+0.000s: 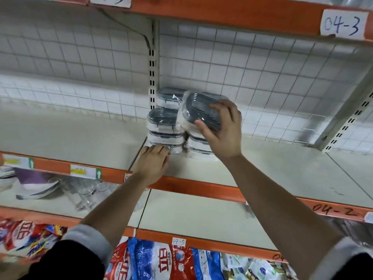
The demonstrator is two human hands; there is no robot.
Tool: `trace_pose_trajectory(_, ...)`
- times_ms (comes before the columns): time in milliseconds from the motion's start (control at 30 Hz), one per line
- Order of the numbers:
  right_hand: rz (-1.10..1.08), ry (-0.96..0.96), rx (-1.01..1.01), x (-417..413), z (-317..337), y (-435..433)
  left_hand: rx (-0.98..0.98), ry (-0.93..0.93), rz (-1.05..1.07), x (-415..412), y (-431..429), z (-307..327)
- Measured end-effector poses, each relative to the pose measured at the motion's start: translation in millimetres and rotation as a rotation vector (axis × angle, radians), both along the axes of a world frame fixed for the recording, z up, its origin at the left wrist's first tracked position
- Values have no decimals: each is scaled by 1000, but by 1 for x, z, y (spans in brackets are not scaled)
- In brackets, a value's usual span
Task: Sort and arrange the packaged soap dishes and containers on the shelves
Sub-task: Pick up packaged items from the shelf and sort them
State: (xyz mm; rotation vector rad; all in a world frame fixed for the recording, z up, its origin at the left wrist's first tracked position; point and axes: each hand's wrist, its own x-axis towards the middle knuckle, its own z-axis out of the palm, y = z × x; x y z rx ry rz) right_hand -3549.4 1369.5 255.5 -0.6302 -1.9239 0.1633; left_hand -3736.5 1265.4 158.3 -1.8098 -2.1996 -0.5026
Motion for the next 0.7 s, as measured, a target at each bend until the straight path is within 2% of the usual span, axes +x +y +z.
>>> trace_pose_trajectory(100, -14, -145, 118, -34, 11, 3, -32, -49, -62, -6, 4, -7)
trace_pose_trajectory(200, -53, -418, 118, -69, 22, 10, -39, -65, -64, -11, 6, -11)
trace_pose_trajectory(300, -100, -597, 120, -101, 28, 18, 5, -87, -71, -14, 7, -16)
trace_pose_trajectory(400, -92, -648, 46, -124, 25, 25, 30, -101, -69, -16, 8, -19)
trace_pose_trajectory(500, -154, -704, 124, -133, 21, 28, 49, -107, -69, -17, 9, -21)
trace_pose_trajectory(700, -198, -643, 164, -131, 11, 29, 60, -93, -49, -15, 7, -20)
